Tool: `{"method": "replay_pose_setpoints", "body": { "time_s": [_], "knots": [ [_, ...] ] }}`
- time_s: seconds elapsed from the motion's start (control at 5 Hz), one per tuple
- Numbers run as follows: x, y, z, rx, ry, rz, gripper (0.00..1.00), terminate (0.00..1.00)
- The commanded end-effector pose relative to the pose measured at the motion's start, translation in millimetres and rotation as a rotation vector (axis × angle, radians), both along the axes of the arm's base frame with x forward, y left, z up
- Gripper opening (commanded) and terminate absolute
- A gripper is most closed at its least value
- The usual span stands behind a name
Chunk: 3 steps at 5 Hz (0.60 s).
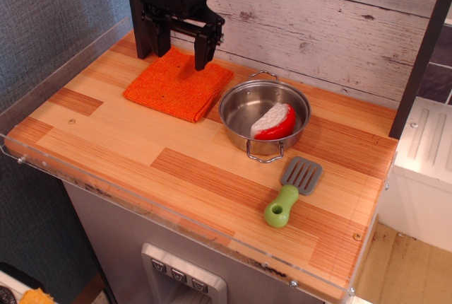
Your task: Slide orange cloth down, to bottom edge of table.
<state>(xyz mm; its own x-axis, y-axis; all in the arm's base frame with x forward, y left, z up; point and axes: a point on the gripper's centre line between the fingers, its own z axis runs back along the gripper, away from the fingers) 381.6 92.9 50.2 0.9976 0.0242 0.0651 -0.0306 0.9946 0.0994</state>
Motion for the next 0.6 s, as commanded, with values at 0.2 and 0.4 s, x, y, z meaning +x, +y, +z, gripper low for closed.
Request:
{"method": "replay_pose_setpoints", "body": {
  "time_s": [0.2,0.4],
  "knots": [
    [-6,18,-7,-0.041,-0.008,-0.051,1.0,0.0],
    [-11,25,-17,-0.033,-0.005,-0.126,1.0,0.0]
  ]
}}
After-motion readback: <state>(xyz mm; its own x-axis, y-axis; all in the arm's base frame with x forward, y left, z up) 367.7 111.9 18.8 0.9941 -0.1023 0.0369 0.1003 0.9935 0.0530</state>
